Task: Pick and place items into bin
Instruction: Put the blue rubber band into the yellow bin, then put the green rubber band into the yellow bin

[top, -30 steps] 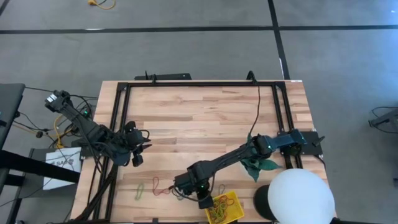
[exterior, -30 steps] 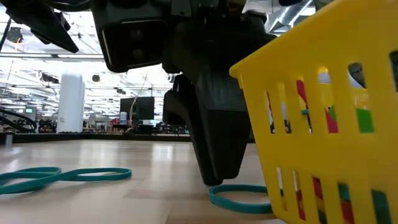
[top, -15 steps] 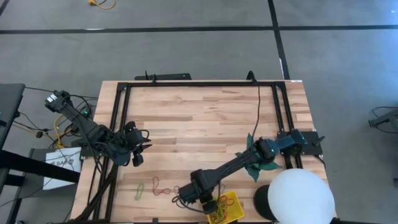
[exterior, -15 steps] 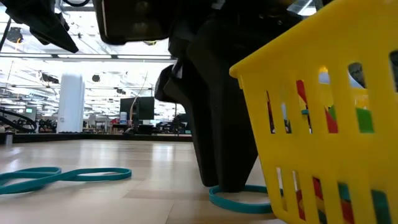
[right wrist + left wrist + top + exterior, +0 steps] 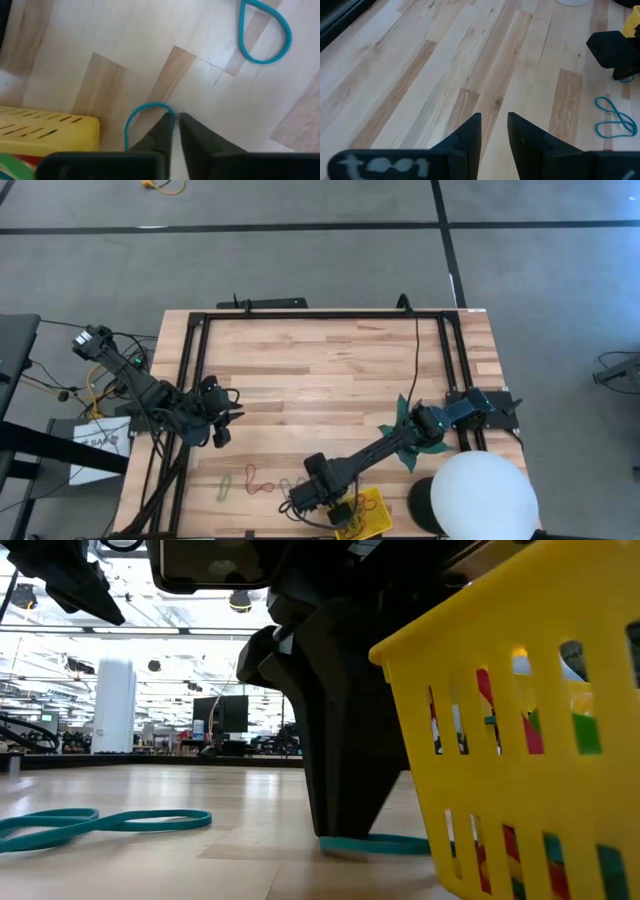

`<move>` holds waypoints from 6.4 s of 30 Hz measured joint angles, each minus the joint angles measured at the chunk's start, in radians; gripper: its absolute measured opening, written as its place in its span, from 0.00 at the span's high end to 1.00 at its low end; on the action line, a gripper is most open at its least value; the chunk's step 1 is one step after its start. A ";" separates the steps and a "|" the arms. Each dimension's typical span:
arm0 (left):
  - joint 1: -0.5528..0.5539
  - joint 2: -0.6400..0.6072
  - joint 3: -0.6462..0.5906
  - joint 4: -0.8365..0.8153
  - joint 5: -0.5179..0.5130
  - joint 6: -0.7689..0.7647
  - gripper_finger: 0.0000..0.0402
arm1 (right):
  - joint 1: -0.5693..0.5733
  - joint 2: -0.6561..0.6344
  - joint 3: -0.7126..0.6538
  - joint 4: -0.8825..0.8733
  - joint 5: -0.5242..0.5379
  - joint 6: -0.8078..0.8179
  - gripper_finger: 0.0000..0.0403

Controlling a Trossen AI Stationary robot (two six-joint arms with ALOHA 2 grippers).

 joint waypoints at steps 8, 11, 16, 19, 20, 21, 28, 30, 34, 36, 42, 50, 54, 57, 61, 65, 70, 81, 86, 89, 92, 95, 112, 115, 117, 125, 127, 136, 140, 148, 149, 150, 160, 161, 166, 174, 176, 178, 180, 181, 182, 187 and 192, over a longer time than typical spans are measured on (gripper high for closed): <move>0.000 0.000 0.000 0.000 0.000 0.001 0.79 | -0.012 -0.006 0.026 -0.018 -0.090 -0.002 0.99; 0.000 0.000 0.000 0.000 0.000 0.001 0.79 | -0.013 -0.003 0.074 -0.060 -0.078 -0.003 0.99; 0.000 0.000 0.000 0.000 0.000 0.001 0.79 | -0.025 -0.091 0.104 -0.095 -0.053 -0.023 1.00; 0.000 0.000 0.000 0.000 0.000 0.002 0.79 | -0.033 -0.145 0.103 -0.143 -0.027 -0.006 1.00; 0.000 0.000 0.000 -0.001 0.000 0.002 0.79 | -0.033 -0.164 0.101 -0.175 -0.006 0.009 1.00; 0.000 0.000 0.000 0.000 0.000 0.002 0.79 | -0.033 -0.185 0.101 -0.179 0.008 0.030 1.00; 0.000 0.000 0.000 -0.001 0.000 0.003 0.79 | 0.006 -0.357 0.105 -0.311 0.054 0.253 1.00; 0.000 0.000 0.000 -0.003 0.000 0.003 0.79 | 0.033 -0.393 0.105 -0.307 0.034 0.329 1.00; 0.000 0.000 0.001 -0.002 0.000 0.004 0.79 | 0.097 -0.448 0.106 -0.287 -0.023 0.512 1.00; 0.000 0.000 0.001 -0.002 0.000 0.003 0.79 | 0.130 -0.454 0.106 -0.270 -0.038 0.562 1.00; 0.000 0.000 0.001 -0.001 0.000 0.003 0.79 | 0.204 -0.422 0.109 -0.235 0.062 0.614 1.00; 0.000 0.000 0.001 0.008 0.006 0.000 0.79 | 0.198 -0.249 0.106 -0.282 0.068 0.650 1.00; 0.000 0.000 0.001 0.008 0.024 -0.012 0.79 | 0.186 -0.159 0.105 -0.269 -0.027 0.649 1.00; 0.000 0.000 0.001 0.008 0.025 -0.019 0.79 | 0.173 -0.109 0.105 -0.285 -0.109 0.661 0.99; 0.000 0.000 0.001 0.008 0.025 -0.021 0.79 | 0.155 -0.082 0.105 -0.348 -0.207 0.731 0.94; 0.000 0.000 0.001 0.008 0.025 -0.022 0.79 | 0.153 -0.087 0.105 -0.350 -0.206 0.705 0.87; 0.000 0.000 0.001 0.008 0.025 -0.022 0.79 | 0.159 -0.123 0.109 -0.346 -0.190 0.707 0.81; -0.007 0.056 0.000 0.130 0.188 0.108 0.79 | 0.222 -0.273 0.108 -0.400 0.151 0.609 0.81; -0.028 0.227 0.001 0.448 0.274 0.267 0.79 | 0.239 -0.367 0.108 -0.311 0.333 0.483 0.81; -0.032 0.351 0.001 0.583 0.286 0.306 0.79 | 0.234 -0.417 0.108 -0.271 0.371 0.378 0.81; -0.032 0.474 0.001 0.676 0.284 0.274 0.79 | 0.218 -0.462 0.108 -0.254 0.372 0.313 0.81; -0.032 0.584 0.005 0.723 0.289 0.220 0.79 | 0.192 -0.497 0.108 -0.243 0.372 0.277 0.81; -0.080 0.896 0.201 0.720 0.341 0.278 0.79 | -0.035 -0.539 -0.084 0.027 -0.073 0.062 0.81; -0.079 0.896 0.200 0.684 0.313 0.277 0.79 | -0.059 -0.541 -0.135 0.031 -0.087 0.064 0.81; -0.079 0.896 0.200 0.642 0.322 0.246 0.79 | -0.067 -0.541 -0.175 0.023 -0.092 0.079 0.81; -0.142 0.865 0.200 0.339 0.368 -0.088 0.79 | -0.043 -0.745 -0.435 0.171 -0.085 0.102 0.81; -0.171 0.844 0.200 0.258 0.368 -0.198 0.79 | -0.038 -0.837 -0.548 0.307 -0.081 0.080 0.81; -0.286 0.750 0.200 0.118 0.410 -0.531 0.79 | -0.053 -1.155 -1.161 0.943 -0.005 0.152 0.81; -0.311 0.753 0.196 0.081 0.495 -0.607 0.79 | -0.051 -1.170 -1.354 1.184 0.076 0.256 0.81; -0.306 0.766 0.195 0.074 0.561 -0.660 0.79 | -0.078 -1.098 -1.397 1.314 0.198 0.289 0.81; -0.306 0.766 0.195 0.073 0.560 -0.662 0.79 | -0.084 -1.091 -1.392 1.312 0.216 0.288 0.81; -0.306 0.766 0.195 0.073 0.560 -0.667 0.79 | -0.089 -1.085 -1.386 1.310 0.236 0.285 0.81; -0.306 0.766 0.184 0.110 0.541 -0.694 0.79 | -0.111 -1.034 -1.307 1.292 0.359 0.281 0.81; -0.306 0.766 0.171 0.139 0.541 -0.695 0.79 | -0.104 -1.040 -1.294 1.271 0.361 0.281 0.81; -0.301 0.766 0.107 0.225 0.556 -0.705 0.80 | -0.076 -1.042 -1.215 1.260 0.388 0.264 0.81; -0.301 0.765 0.098 0.184 0.585 -0.721 0.84 | -0.033 -1.043 -1.129 1.196 0.578 0.179 0.81; -0.301 0.765 0.098 0.183 0.587 -0.721 0.85 | -0.020 -1.043 -1.127 1.195 0.638 0.178 0.81; -0.301 0.765 0.098 0.181 0.581 -0.713 0.86 | -0.007 -1.043 -1.127 1.175 0.655 0.198 0.81; -0.301 0.765 0.097 0.182 0.568 -0.672 0.88 | 0.008 -1.043 -1.127 1.145 0.650 0.243 0.81; -0.302 0.765 0.097 0.183 0.559 -0.647 0.90 | 0.016 -1.043 -1.127 1.130 0.651 0.265 0.81; -0.303 0.765 0.098 0.183 0.547 -0.624 0.92 | 0.024 -1.043 -1.128 1.117 0.651 0.283 0.81; -0.301 0.746 0.181 0.176 0.399 -0.534 0.99 | 0.062 -1.043 -1.128 1.107 0.651 0.281 0.81; -0.283 0.693 0.299 0.168 0.150 -0.357 1.00 | 0.095 -1.043 -1.128 1.092 0.648 0.262 0.81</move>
